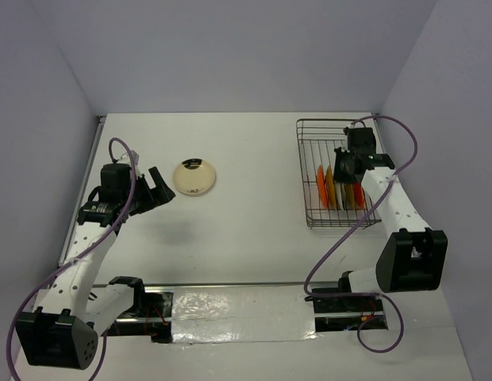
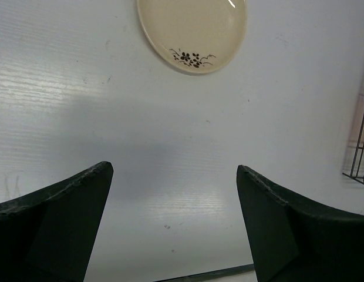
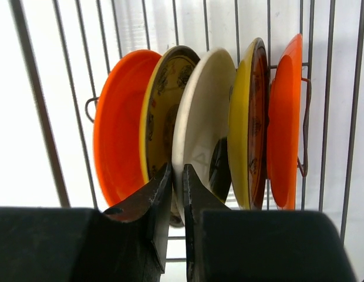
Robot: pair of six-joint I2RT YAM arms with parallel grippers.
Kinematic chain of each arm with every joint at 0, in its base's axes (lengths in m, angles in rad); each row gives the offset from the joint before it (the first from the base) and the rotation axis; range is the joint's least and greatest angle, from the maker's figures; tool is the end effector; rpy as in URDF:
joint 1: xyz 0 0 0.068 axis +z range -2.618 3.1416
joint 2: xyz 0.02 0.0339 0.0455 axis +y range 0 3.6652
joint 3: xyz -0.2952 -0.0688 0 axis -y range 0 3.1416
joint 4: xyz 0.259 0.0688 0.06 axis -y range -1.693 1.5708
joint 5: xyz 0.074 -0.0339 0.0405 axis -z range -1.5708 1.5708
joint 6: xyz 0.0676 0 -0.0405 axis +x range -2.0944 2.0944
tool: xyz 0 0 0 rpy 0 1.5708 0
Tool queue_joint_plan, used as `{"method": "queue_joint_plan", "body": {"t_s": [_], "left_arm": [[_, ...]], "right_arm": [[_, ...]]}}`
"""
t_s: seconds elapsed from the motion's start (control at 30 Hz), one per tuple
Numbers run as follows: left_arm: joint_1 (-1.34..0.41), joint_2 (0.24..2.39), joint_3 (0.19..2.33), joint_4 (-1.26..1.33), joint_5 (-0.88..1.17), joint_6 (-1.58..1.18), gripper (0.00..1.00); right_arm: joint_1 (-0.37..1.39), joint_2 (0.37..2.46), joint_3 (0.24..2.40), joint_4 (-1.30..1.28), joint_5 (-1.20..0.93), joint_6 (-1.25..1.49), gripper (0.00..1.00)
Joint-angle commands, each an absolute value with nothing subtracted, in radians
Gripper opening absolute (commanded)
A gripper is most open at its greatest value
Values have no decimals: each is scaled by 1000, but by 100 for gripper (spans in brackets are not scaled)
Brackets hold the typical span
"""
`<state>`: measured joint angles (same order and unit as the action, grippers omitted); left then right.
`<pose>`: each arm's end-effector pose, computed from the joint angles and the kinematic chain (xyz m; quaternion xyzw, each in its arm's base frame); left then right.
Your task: Unload the plates from the dish rack
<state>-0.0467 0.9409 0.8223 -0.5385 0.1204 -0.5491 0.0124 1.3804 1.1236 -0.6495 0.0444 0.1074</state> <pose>0.2215 -0.0185 0.2948 -0.1970 0.8743 -0.1809 0.4051 0.3172 0.0009 0.2842 0.0521 0.9437 -0.0014 0.3268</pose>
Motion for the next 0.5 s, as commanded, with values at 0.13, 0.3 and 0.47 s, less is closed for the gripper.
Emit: {"method": "queue_joint_plan", "body": {"t_s": [0.13, 0.3, 0.47], "left_arm": [[-49, 936, 847, -543, 114, -525, 100], [-49, 923, 861, -558, 97, -523, 100], [-49, 922, 893, -571, 94, -541, 100]], "right_arm": [[8, 1269, 1213, -658, 25, 100, 0], [8, 1249, 1342, -710, -3, 117, 0], [8, 1233, 1552, -822, -64, 126, 0]]}}
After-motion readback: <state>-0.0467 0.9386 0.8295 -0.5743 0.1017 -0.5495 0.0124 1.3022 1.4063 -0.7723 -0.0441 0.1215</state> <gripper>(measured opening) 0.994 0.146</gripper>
